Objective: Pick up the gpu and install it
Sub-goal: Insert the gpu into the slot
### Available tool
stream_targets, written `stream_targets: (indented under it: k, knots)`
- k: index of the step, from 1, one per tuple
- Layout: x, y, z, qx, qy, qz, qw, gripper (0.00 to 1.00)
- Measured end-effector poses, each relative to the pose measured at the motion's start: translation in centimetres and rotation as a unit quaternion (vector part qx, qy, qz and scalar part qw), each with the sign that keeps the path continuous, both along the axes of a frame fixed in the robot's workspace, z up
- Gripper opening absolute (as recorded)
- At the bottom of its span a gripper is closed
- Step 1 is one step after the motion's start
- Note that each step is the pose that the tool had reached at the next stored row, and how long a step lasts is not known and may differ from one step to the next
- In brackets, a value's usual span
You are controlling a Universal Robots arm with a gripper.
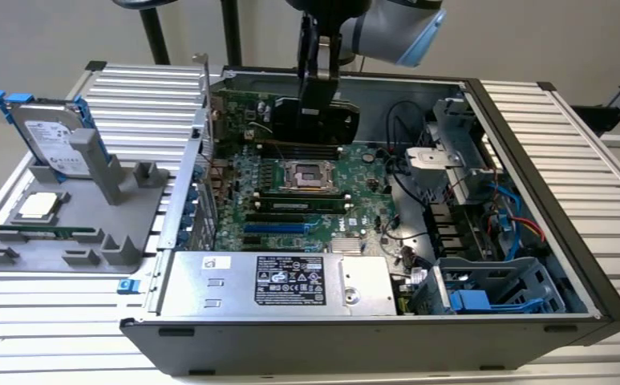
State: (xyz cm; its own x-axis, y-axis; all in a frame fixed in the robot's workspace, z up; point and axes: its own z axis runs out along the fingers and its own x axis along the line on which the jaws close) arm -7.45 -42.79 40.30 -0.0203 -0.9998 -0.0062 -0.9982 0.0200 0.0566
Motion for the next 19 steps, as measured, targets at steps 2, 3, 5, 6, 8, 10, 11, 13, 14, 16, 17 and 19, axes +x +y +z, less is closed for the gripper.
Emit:
stream_targets:
  k: [2, 3, 5, 6, 8, 10, 11, 13, 14, 16, 17, 19]
  knots:
    - [0.03, 0.0, -0.01, 0.0, 0.0, 0.0, 1.0, 0.0]
    - [0.03, 0.0, -0.01, 0.0, 0.0, 0.0, 1.0, 0.0]
    - [0.04, 0.0, 0.0, -0.0001, 0.0, 0.0, 1.0, 0.0]
    - [0.04, 0.0, 0.0, -0.0001, 0.0, 0.0, 1.0, 0.0]
    - [0.04, 0.0, 0.0, 0.0, 0.0, 0.0, 1.0, 0.0]
    - [0.04, 0.0, -0.02, 0.0, -0.0001, 0.0, 1.0, 0.0]
    - [0.05, 0.0, -0.05, 0.0001, -0.0003, 0.0, 1.0, 0.0]
    - [0.05, 0.0, -0.12, 0.0, -0.0005, 0.0, 1.0, 0.0]
    - [0.05, 0.0, -0.16, 0.0, -0.0006, 0.0, 1.0, 0.0]
    - [0.04, 0.0, -0.24, 0.0, -0.0008, 0.0, 1.0, 0.0]
    - [0.04, 0.0, -0.27, 0.0, -0.0008, 0.0, 1.0, 0.0]
    - [0.05, 0.0, -0.34, 0.0, -0.001, 0.0, 1.0, 0.0]
